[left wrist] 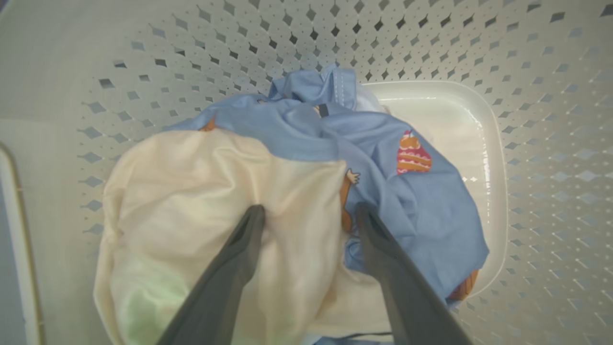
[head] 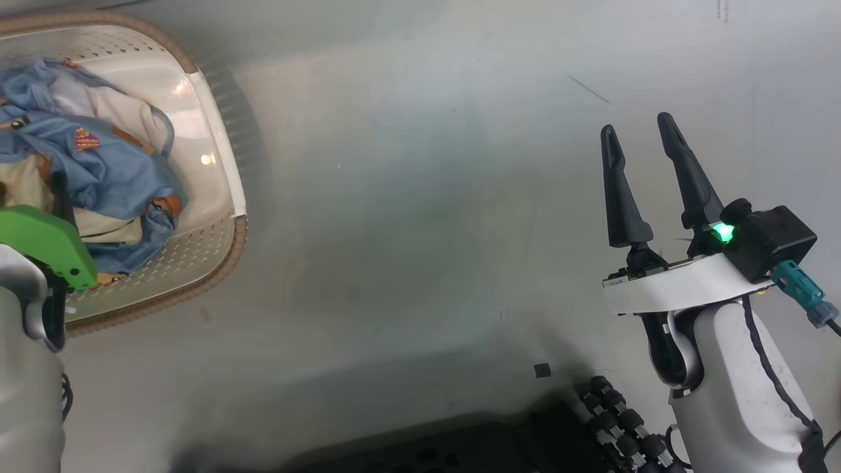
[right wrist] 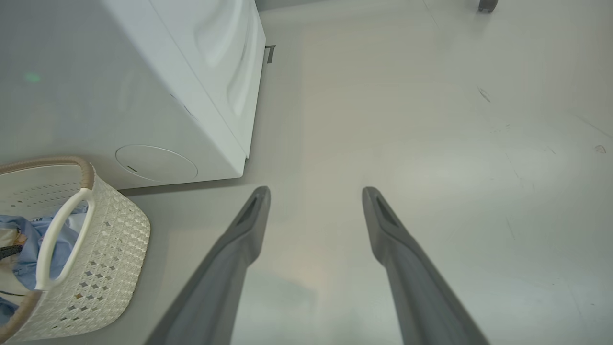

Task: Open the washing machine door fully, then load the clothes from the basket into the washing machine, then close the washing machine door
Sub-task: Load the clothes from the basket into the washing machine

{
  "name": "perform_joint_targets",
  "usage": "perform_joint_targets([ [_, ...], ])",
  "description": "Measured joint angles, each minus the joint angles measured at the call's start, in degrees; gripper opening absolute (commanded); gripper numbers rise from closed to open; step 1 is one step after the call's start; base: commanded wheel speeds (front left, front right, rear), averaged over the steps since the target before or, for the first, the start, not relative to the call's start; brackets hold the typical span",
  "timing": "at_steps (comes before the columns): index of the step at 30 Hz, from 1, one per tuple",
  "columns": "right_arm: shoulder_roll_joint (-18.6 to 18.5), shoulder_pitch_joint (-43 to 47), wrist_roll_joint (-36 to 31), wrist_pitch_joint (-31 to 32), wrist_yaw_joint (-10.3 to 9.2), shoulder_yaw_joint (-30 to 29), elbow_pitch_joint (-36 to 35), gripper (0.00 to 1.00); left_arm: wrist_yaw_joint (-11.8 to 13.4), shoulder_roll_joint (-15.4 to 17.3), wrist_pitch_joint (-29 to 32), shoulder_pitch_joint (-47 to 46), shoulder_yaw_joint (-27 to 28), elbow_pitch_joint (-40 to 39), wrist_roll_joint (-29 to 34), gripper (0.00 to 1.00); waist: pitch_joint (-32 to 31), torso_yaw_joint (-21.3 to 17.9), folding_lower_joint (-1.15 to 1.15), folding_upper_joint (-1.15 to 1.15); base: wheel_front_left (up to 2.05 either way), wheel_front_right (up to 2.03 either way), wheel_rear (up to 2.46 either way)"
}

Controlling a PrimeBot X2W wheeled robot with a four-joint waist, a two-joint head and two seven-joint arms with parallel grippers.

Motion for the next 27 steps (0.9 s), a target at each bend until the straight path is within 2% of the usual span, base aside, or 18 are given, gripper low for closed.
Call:
perform_joint_targets([
  [12, -0.01, -0.75, 0.87, 0.0, 0.0, 1.36, -0.11, 1.0, 1.8, 1.44, 2.77, -6.8, -0.34, 3.93, 0.87, 1.0, 4.18, -0.84, 0.0, 0.0, 0.0, 0.0, 0.0],
  [20, -0.01, -0.8, 1.37, 0.0, -0.4, 1.42, -0.1, 1.0, 2.08, 2.21, 6.22, -8.95, -2.53, 7.84, 2.79, 1.0, 6.36, -1.86, 0.0, 0.0, 0.0, 0.0, 0.0],
  [21, -0.01, -0.83, 1.37, 0.0, -0.41, 1.42, -0.1, 1.0, 2.08, 2.22, 6.24, -8.99, -2.74, 8.31, 2.89, 0.84, 6.47, -1.97, 0.0, 0.0, 0.0, 0.0, 0.0],
  [23, -0.01, -0.91, 1.38, 0.0, -0.42, 1.41, -0.05, 1.0, 2.08, 2.13, 6.13, -9.27, -2.93, 8.53, 2.89, 0.2, 6.56, -2.07, 0.0, 0.0, 0.0, 0.0, 0.0],
  [24, -0.01, -1.04, 1.43, 0.0, -0.42, 1.41, -0.01, 1.0, 2.03, 2.13, 5.71, -9.63, -3.14, 8.51, 3.09, 0.0, 6.55, -2.06, 0.0, 0.0, 0.0, 0.0, 0.0],
  [27, -0.01, -2.15, 1.96, 0.0, -0.42, 1.35, 0.24, 1.0, 1.63, 1.93, 3.52, -10.4, -3.42, 8.45, 3.43, 0.0, 6.15, -2.03, 0.0, 0.0, 0.0, 0.0, 0.0],
])
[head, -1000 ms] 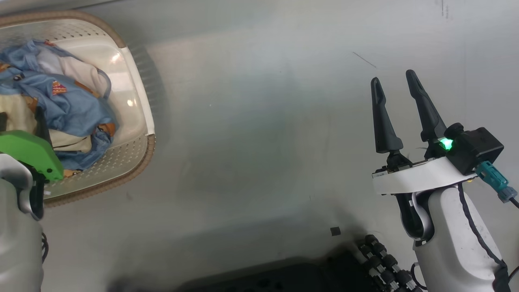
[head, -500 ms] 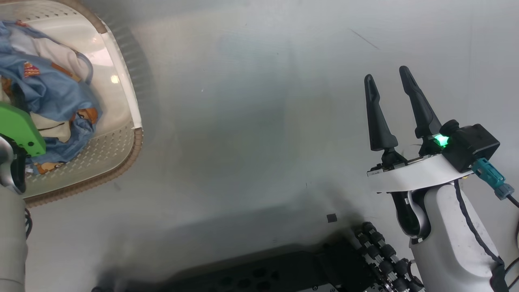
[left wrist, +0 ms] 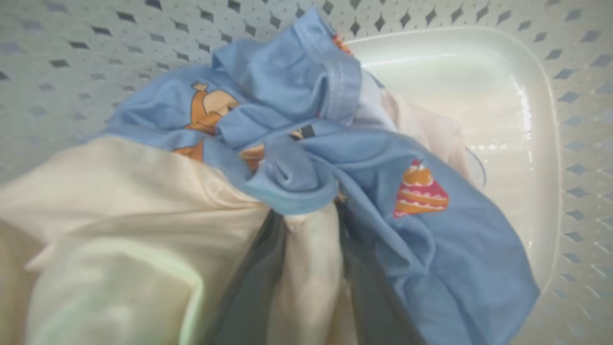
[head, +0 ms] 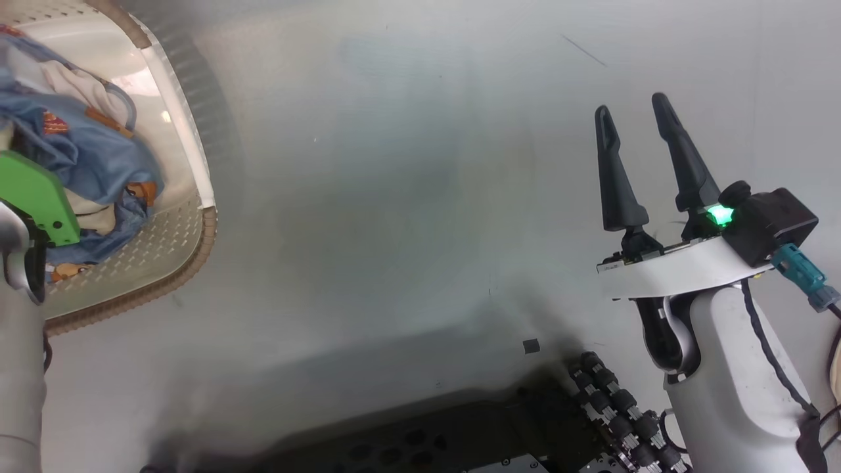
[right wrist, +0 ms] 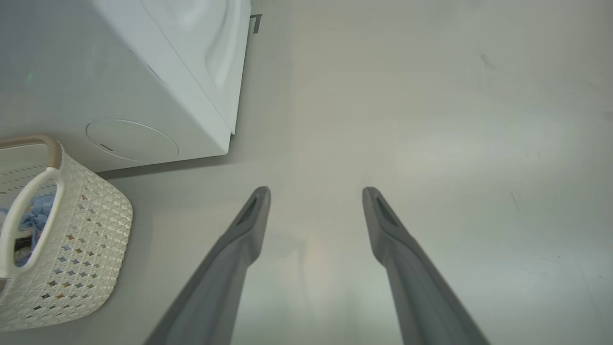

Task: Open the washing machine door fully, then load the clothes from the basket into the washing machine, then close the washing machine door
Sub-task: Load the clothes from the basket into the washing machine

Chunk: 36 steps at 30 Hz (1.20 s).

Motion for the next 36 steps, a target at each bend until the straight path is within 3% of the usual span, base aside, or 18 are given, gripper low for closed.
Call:
perform_joint_targets([
  [24, -0.02, -1.86, -1.32, 0.0, 0.11, -4.25, 2.86, 1.0, -4.23, -5.8, -18.02, 5.26, 1.05, 5.31, -2.98, 0.0, -12.55, 2.36, 0.0, 0.0, 0.0, 0.0, 0.0],
  [36, -0.03, 0.7, -2.3, 0.0, 0.6, -5.91, 5.47, 1.0, -5.47, -8.03, -19.57, 9.5, 0.73, 5.43, -3.14, 0.0, -21.72, 4.92, 0.0, 0.0, 0.0, 0.0, 0.0],
])
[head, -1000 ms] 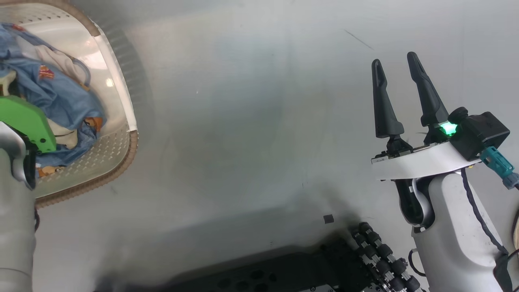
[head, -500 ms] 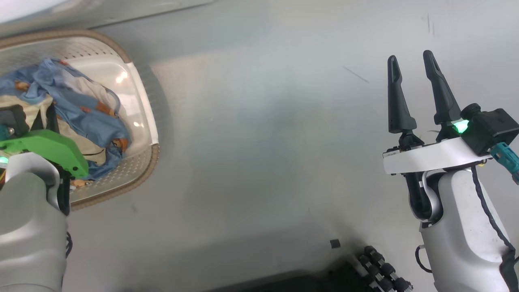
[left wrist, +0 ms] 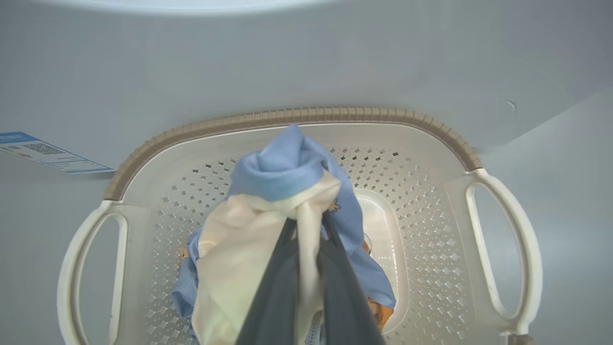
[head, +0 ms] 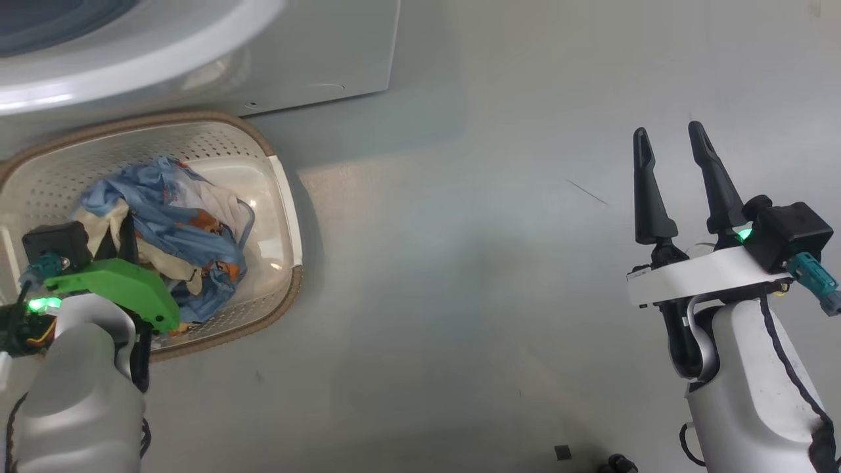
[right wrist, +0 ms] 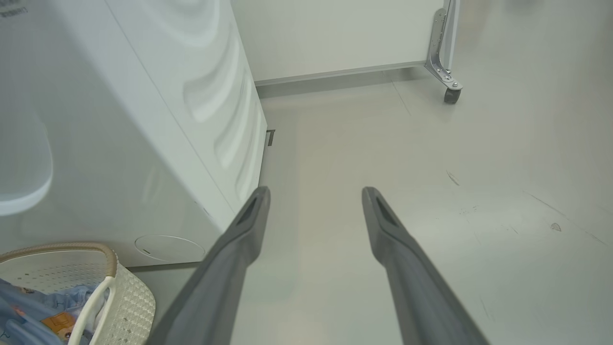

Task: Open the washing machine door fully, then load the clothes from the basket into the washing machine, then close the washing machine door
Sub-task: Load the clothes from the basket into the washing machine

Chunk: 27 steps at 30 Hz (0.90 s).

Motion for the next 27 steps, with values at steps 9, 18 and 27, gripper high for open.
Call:
perform_joint_targets([
  [9, 0.0, 2.2, -0.58, 0.0, 0.47, -1.0, 1.07, 1.0, -0.32, -1.42, 0.0, 3.91, 0.8, -2.68, -0.79, 0.0, -7.0, 1.92, 0.0, 0.0, 0.0, 0.0, 0.0],
  [18, 0.0, 4.95, -0.9, 0.0, 0.68, -1.81, 2.0, 1.0, -0.8, -2.35, -0.01, 7.39, 3.21, -12.2, -1.37, 0.0, -13.32, 3.84, 0.0, 0.0, 0.0, 0.0, 0.0],
  [27, 0.01, 7.73, -0.91, 0.0, 1.0, -2.76, 2.82, 1.0, -1.49, -3.16, -0.01, 12.51, 4.36, -21.98, -1.12, 0.0, -19.13, 5.35, 0.0, 0.0, 0.0, 0.0, 0.0],
])
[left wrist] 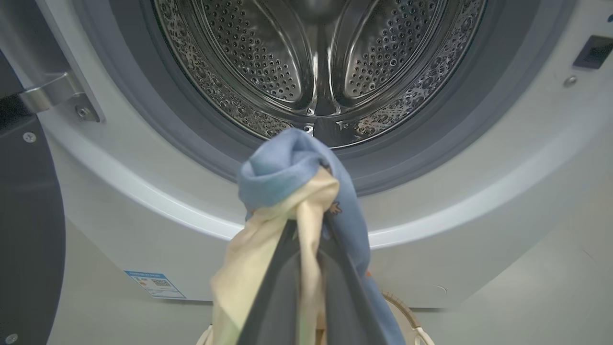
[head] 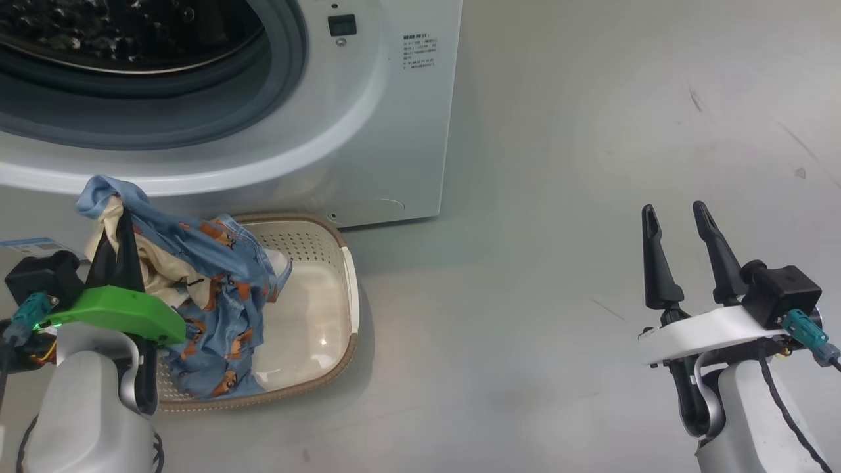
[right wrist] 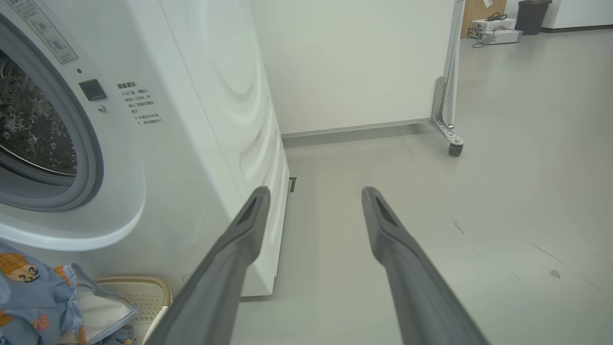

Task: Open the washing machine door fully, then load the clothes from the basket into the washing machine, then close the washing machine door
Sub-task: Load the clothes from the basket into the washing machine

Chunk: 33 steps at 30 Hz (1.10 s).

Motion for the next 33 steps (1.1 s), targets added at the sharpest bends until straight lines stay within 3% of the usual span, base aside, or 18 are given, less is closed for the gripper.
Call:
perform_joint_targets([
  [14, 0.07, 4.49, -0.08, 0.0, 0.43, -1.25, 0.45, 1.0, -0.74, -1.03, -0.16, 9.61, 1.05, -12.98, 0.88, 0.0, -8.36, 1.03, 0.0, 0.0, 0.0, 0.0, 0.0],
  [33, 0.3, 10.46, -0.54, 0.0, 0.44, -1.52, -0.08, 1.0, -0.76, -1.31, -0.15, 22.69, 1.57, -20.54, 1.54, 0.0, -17.08, 0.76, 0.0, 0.0, 0.0, 0.0, 0.0],
])
